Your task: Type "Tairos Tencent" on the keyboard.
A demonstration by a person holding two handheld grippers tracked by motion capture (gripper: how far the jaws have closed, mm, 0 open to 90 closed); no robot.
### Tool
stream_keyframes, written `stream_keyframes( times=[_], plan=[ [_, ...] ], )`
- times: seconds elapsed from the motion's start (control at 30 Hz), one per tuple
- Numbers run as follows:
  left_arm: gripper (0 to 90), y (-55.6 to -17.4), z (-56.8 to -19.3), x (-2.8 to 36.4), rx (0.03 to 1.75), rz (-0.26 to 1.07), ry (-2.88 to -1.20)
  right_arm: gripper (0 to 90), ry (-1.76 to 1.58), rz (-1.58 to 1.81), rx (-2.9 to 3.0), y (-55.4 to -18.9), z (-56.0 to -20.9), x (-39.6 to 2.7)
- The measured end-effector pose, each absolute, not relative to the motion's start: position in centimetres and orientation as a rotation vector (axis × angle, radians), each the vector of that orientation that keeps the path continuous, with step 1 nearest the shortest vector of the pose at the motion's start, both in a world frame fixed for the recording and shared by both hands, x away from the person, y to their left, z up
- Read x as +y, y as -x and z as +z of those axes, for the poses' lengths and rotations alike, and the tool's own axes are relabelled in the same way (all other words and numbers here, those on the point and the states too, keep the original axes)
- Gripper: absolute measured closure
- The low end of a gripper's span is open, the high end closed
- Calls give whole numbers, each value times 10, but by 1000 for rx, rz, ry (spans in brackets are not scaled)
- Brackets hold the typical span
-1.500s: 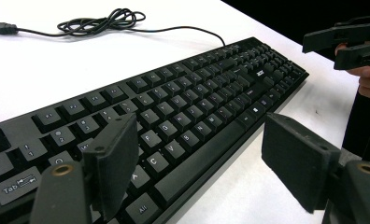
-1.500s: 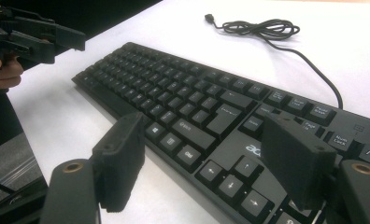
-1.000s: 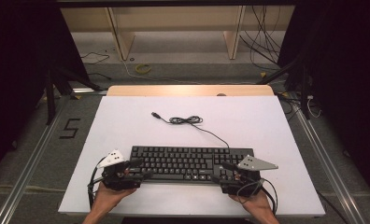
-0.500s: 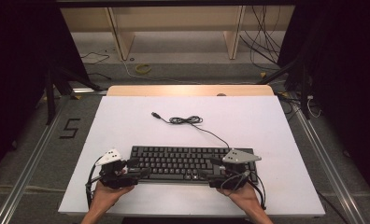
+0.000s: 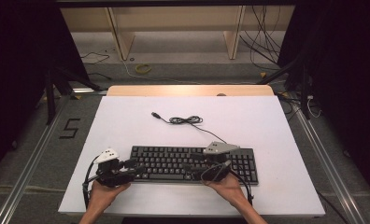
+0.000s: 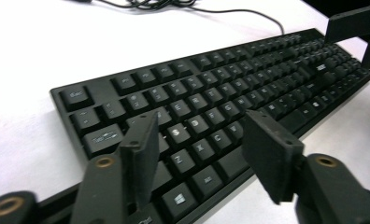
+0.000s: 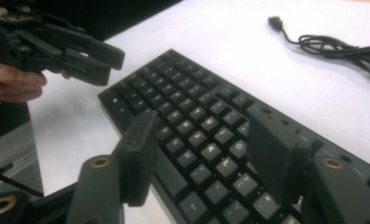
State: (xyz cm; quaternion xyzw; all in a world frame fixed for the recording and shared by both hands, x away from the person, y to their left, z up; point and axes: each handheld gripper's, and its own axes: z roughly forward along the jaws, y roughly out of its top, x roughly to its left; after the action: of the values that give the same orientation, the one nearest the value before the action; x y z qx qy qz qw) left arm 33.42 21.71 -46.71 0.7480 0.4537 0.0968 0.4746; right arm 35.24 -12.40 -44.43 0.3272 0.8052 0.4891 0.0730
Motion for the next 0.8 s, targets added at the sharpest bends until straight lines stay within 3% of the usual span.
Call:
stream_keyframes(
  times=[0.8],
  plan=[
    [876, -337, -471, 223, 1180, 273, -1939, 873, -1005, 1343, 2520, -381, -457, -68]
  ],
)
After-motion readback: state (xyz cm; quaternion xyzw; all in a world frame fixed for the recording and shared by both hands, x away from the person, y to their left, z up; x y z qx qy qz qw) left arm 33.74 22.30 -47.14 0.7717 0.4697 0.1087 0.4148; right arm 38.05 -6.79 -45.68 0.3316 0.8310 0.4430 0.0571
